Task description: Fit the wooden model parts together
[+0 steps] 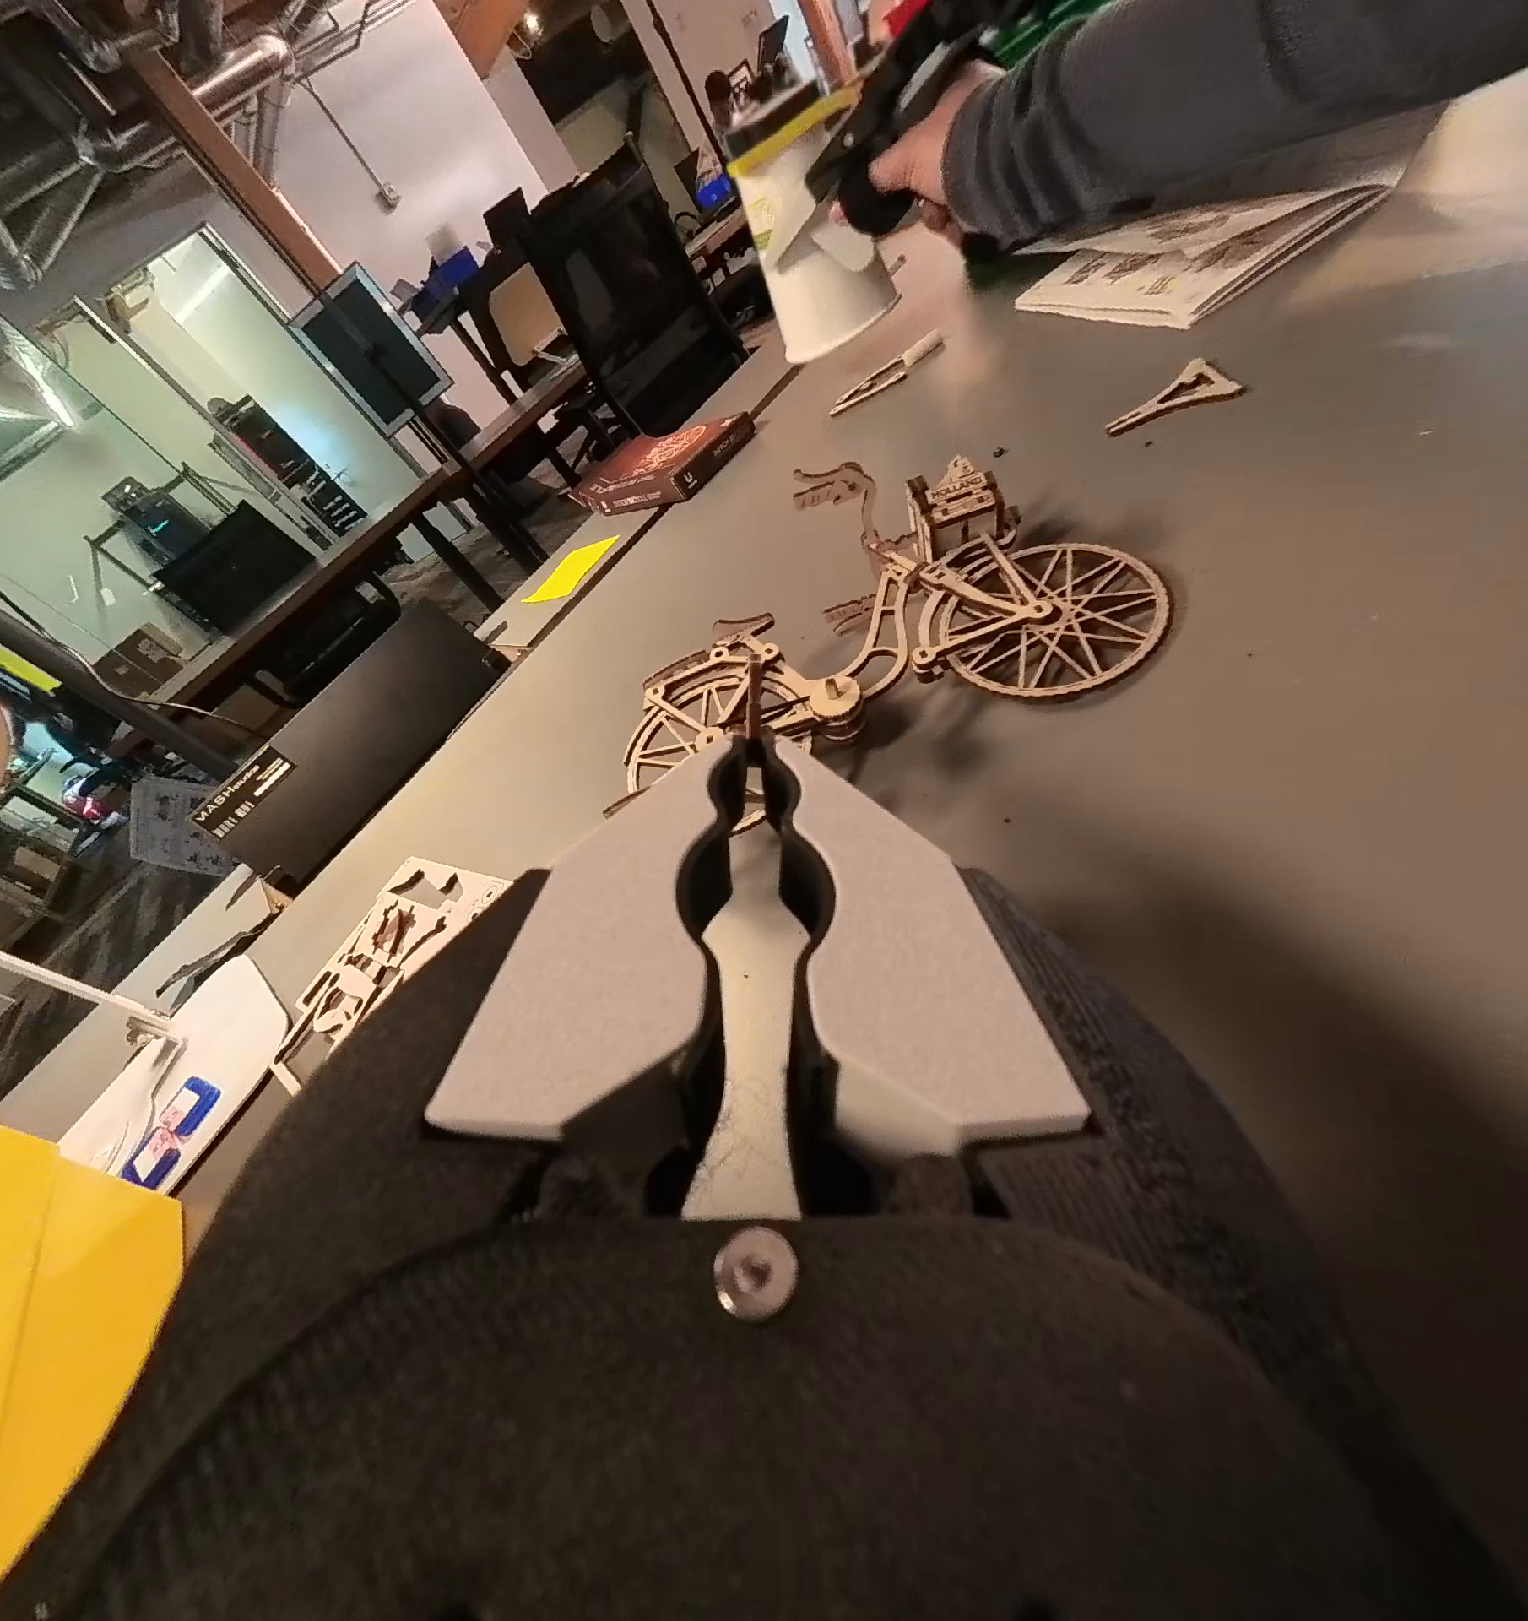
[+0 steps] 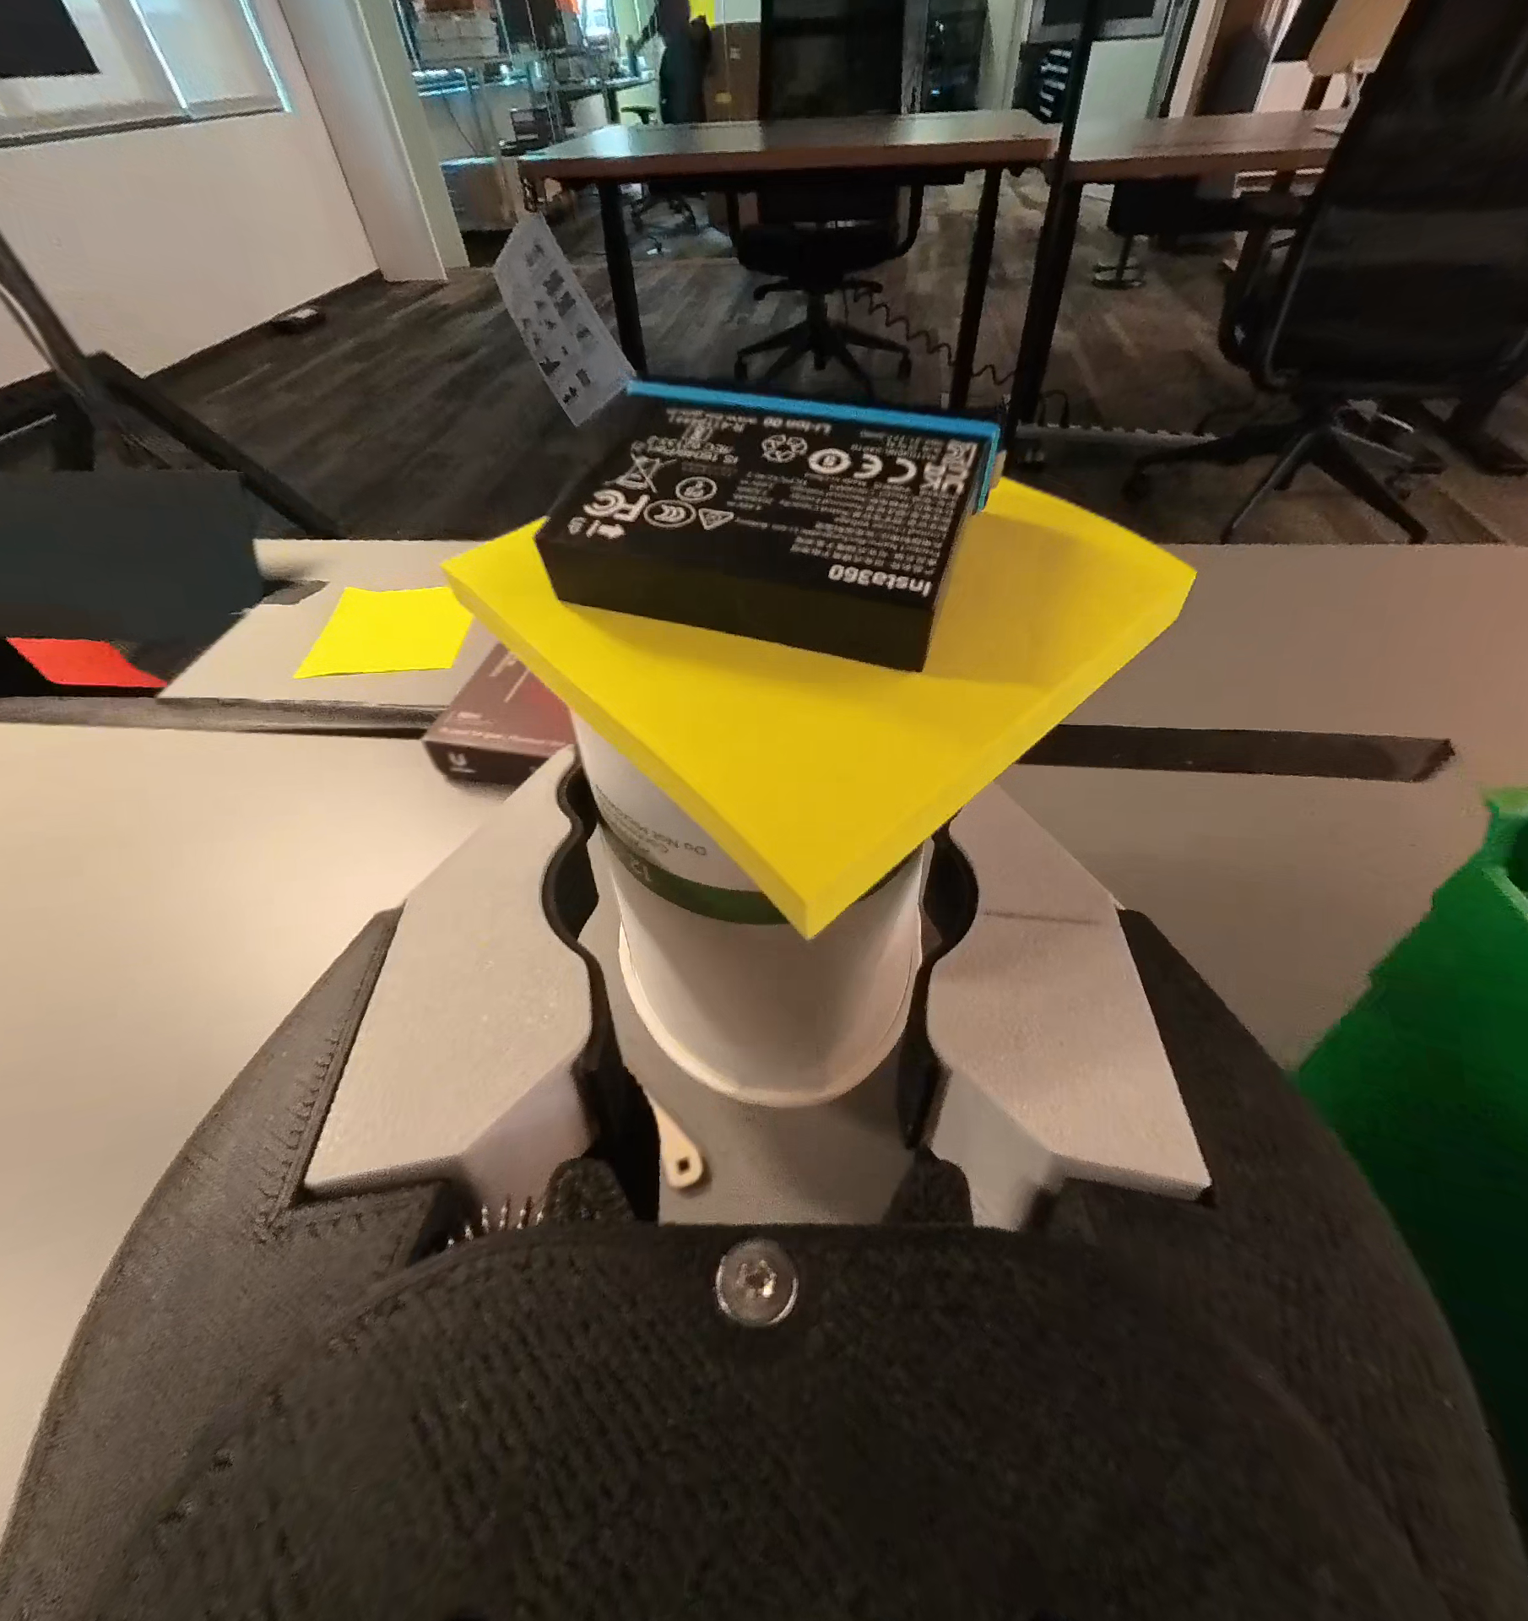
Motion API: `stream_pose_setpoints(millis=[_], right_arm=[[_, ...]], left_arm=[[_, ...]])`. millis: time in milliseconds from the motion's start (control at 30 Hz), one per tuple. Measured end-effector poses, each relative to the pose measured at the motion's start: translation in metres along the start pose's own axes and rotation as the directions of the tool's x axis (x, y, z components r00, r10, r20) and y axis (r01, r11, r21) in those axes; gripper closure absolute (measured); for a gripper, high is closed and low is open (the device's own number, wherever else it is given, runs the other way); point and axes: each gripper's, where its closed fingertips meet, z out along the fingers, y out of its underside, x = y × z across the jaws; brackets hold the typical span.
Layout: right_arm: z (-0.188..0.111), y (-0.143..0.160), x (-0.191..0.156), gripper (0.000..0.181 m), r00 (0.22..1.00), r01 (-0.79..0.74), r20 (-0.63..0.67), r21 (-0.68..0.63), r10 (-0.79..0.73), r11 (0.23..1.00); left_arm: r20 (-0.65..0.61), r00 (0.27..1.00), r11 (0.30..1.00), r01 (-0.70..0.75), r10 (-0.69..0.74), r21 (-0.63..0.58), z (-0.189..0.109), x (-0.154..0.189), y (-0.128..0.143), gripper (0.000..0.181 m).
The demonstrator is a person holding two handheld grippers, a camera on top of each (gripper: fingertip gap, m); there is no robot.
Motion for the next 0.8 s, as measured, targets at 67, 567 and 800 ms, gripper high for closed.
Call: stream_pose_setpoints(millis=[67, 567, 800], right_arm=[[0.011, 0.004, 0.005, 0.107, 1.000, 0.008, -0.012, -0.014, -0.009, 1.000], [0.026, 0.019, 0.011, 0.090, 1.000, 0.016, -0.009, -0.031, -0.016, 0.999], [-0.036, 0.030, -0.018, 0.135, 0.978, 0.158, 0.154, -0.112, -0.140, 0.981]], left_arm=[[0.000, 1.000, 1.000, 0.003, -0.003, -0.001, 0.000, 0.000, 0.000, 0.180], [-0.005, 1.000, 1.000, 0.000, 0.000, -0.009, 0.002, 0.000, 0.002, 0.180], [-0.015, 1.000, 1.000, 0.008, -0.008, 0.015, -0.001, 0.002, -0.002, 0.180]])
